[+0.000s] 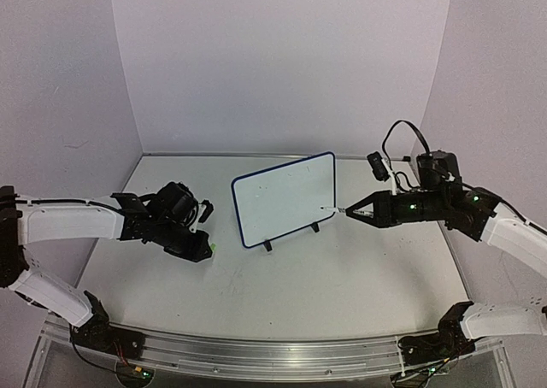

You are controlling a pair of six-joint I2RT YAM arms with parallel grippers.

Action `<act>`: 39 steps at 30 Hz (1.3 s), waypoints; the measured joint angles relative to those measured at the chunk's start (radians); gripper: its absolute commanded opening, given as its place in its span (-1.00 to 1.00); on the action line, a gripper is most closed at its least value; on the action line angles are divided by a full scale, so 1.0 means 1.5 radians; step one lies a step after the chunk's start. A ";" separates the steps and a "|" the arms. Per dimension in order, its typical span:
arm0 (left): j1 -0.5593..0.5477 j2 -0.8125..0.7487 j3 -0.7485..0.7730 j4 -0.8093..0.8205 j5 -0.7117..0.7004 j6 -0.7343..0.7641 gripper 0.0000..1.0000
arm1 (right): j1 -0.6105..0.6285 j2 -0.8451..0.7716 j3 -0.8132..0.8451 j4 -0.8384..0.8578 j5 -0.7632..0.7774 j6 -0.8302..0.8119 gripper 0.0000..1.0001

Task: Write a sentence on the whiteboard
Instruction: Place the pen cap at the center of the board.

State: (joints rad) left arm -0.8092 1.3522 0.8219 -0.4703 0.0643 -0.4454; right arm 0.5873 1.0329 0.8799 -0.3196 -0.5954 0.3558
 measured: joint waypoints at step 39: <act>-0.007 0.129 0.005 0.039 -0.022 -0.030 -0.32 | 0.000 -0.013 -0.087 0.101 0.025 0.039 -1.00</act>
State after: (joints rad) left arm -0.8192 1.5452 0.8288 -0.4113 0.0307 -0.4911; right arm 0.5873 1.0128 0.7494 -0.1688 -0.5586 0.4139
